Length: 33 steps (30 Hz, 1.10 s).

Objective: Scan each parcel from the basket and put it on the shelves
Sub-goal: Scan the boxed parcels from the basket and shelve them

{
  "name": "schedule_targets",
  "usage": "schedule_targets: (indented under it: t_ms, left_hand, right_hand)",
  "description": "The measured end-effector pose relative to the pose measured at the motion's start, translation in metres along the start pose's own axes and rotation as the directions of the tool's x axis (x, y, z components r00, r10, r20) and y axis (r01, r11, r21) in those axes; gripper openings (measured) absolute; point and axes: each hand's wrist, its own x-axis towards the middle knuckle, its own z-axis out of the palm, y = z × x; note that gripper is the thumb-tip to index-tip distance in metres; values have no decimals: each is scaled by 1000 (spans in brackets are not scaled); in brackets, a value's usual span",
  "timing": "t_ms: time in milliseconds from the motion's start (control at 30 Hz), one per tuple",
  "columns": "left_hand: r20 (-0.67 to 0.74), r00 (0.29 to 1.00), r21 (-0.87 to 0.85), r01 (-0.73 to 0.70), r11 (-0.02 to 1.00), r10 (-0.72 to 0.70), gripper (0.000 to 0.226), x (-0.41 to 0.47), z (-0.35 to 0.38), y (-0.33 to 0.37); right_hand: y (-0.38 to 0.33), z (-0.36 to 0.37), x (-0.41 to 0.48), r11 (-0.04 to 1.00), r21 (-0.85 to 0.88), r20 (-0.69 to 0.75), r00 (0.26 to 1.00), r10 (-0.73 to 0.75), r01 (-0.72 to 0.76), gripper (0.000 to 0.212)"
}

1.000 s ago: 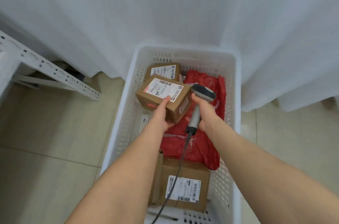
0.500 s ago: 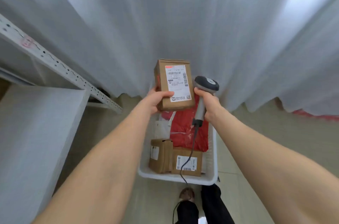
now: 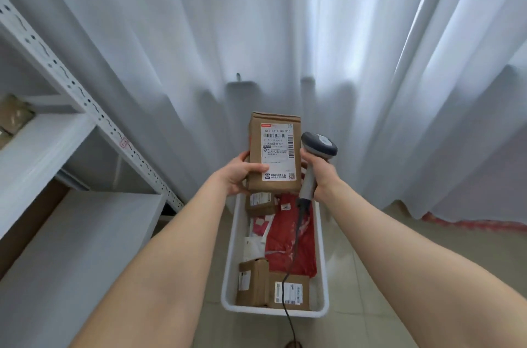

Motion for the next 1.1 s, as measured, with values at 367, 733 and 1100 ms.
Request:
schedule_targets:
  t_ms: [367, 733, 1100]
  left_hand:
    - [-99, 990, 9, -97, 995, 97, 46, -150, 47, -26]
    - [-280, 940, -226, -264, 938, 197, 78, -204, 58, -62]
    - [-277, 950, -304, -232, 924, 147, 75, -211, 20, -80]
  right_hand:
    - [18, -35, -147, 989, -57, 43, 990, -136, 138, 25]
    - [35, -45, -216, 963, -92, 130, 962, -239, 252, 18]
    - [54, -6, -249, 954, -233, 288, 950, -117, 188, 13]
